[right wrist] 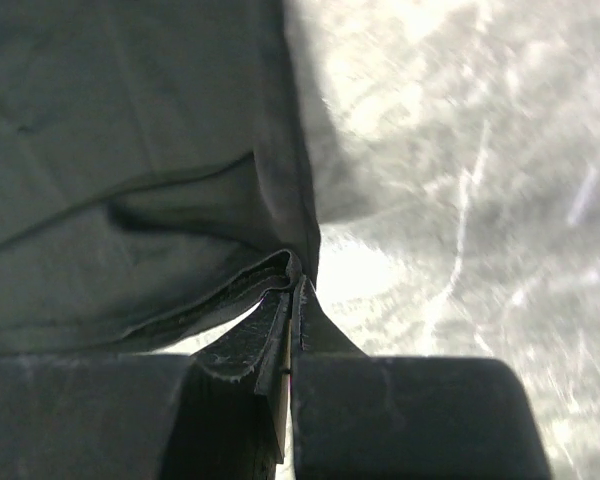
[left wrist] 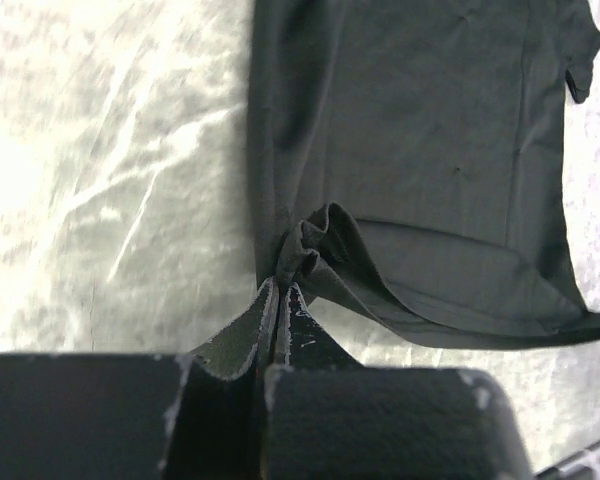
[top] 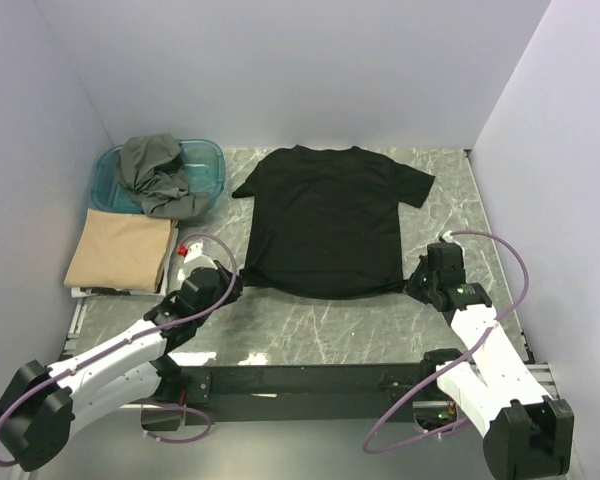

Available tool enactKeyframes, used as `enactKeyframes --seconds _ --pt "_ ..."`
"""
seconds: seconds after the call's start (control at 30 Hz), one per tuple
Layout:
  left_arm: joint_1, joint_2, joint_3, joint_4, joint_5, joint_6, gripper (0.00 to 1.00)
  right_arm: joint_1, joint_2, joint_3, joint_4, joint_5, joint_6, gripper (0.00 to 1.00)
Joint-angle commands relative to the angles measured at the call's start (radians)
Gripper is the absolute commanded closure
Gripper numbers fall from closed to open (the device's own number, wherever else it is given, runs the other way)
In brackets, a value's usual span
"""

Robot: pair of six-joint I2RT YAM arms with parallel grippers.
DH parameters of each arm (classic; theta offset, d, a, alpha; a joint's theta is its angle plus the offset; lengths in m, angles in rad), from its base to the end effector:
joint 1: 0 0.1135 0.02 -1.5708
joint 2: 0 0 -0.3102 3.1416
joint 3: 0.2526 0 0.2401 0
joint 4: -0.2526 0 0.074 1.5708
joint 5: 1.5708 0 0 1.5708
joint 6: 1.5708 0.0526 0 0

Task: Fold and stack the t-shirts
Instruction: Flatten the tshirt out

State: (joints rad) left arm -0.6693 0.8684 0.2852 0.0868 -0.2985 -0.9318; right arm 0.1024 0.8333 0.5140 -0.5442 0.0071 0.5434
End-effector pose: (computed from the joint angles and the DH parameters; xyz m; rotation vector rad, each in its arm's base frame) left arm 0.1319 -0.0846 0.2131 -0.4627 2.0635 -0.6799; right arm 0.1326 0.0132 0.2309 0.5399 2.3941 0.2792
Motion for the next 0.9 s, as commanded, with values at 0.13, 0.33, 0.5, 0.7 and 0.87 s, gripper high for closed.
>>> enactKeyframes --seconds 0.13,0.33,0.5,0.7,0.87 --pt "-0.022 -0.069 0.022 -0.26 -0.014 -0.189 0.99 0.0 -0.026 0.067 -0.163 0.093 0.107 0.98" --pt "-0.039 -0.082 0.028 -0.392 0.005 -0.277 0.99 0.002 -0.04 0.104 -0.275 0.12 0.164 0.92" --pt "-0.056 -0.083 0.042 -0.495 0.071 -0.317 0.7 0.002 -0.117 0.097 -0.407 0.073 0.2 0.8" --pt "-0.102 -0.178 0.104 -0.68 0.056 -0.38 0.43 0.003 -0.264 0.081 -0.471 0.036 0.23 0.43" --pt "-0.107 -0.21 0.184 -0.719 0.029 -0.34 0.11 0.002 -0.266 0.197 -0.462 0.088 0.126 0.27"
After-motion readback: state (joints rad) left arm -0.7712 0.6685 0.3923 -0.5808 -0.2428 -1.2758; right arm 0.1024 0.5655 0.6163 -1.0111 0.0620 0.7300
